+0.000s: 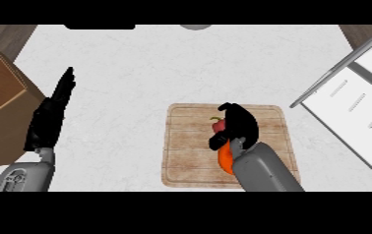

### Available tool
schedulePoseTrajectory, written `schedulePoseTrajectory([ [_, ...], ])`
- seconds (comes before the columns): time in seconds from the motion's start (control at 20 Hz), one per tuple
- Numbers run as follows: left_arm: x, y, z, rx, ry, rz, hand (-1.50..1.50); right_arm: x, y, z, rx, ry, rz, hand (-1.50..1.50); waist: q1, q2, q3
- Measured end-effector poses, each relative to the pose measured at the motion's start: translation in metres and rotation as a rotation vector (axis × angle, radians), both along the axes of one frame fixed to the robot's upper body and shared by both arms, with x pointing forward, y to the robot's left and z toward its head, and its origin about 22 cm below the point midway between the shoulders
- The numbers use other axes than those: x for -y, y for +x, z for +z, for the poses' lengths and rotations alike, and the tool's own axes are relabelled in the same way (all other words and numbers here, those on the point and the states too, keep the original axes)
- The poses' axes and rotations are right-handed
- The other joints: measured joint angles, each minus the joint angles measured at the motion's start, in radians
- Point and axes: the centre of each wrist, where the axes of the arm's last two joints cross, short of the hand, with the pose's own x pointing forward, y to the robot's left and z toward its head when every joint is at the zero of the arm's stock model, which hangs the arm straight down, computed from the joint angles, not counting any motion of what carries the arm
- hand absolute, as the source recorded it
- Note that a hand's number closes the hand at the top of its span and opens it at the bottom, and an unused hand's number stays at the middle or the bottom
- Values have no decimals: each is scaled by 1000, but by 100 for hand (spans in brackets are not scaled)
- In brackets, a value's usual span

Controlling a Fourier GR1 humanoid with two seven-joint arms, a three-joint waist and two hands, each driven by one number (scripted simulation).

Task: Pick the bell pepper from the cutting board and place it in the tiered basket

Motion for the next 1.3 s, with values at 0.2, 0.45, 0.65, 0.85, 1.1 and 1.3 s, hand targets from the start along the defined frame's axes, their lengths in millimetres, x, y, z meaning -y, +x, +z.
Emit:
schedulePoseTrajectory([
  [0.2, -3, -4, -3, 2, 5, 8, 0, -5, 3, -3, 5, -79, 82, 150, -1, -4, -3],
  [0.45, -6, 4, -4, 2, 11, 11, 0, -10, 4, 0, 25, -61, 92, 150, -4, -2, -1],
  [0.65, -2, 5, -1, -3, 7, 11, 0, -18, -2, 14, 68, 11, 84, 150, -3, 0, 2],
  [0.85, -2, 4, 4, 0, 12, 7, 0, -14, 9, 35, 148, 32, 22, 150, 0, 1, 2],
  [1.1, 3, 9, 9, 12, 10, -13, 0, 10, 55, 49, 261, -54, -190, 150, 19, 13, 2],
  [1.3, 8, 12, 9, 19, 6, -20, 0, 21, 83, 80, 451, -104, -331, 150, 26, 14, 2],
])
